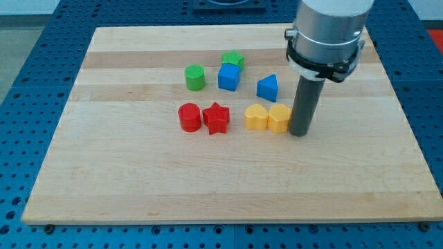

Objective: Move the yellow hexagon along with the yellow heart closer to the red star

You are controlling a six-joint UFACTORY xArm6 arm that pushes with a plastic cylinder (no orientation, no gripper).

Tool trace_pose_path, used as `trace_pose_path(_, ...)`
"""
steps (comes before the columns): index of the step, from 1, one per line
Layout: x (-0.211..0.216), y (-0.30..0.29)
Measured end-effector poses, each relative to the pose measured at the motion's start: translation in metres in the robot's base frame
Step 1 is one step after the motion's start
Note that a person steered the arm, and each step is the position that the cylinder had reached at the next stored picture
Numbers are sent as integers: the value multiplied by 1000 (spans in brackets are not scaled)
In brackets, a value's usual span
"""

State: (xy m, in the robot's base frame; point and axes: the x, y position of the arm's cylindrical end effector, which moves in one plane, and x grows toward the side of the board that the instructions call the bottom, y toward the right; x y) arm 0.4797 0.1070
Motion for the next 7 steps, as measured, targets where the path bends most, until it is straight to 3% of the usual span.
trace_pose_path(7, -24, 16)
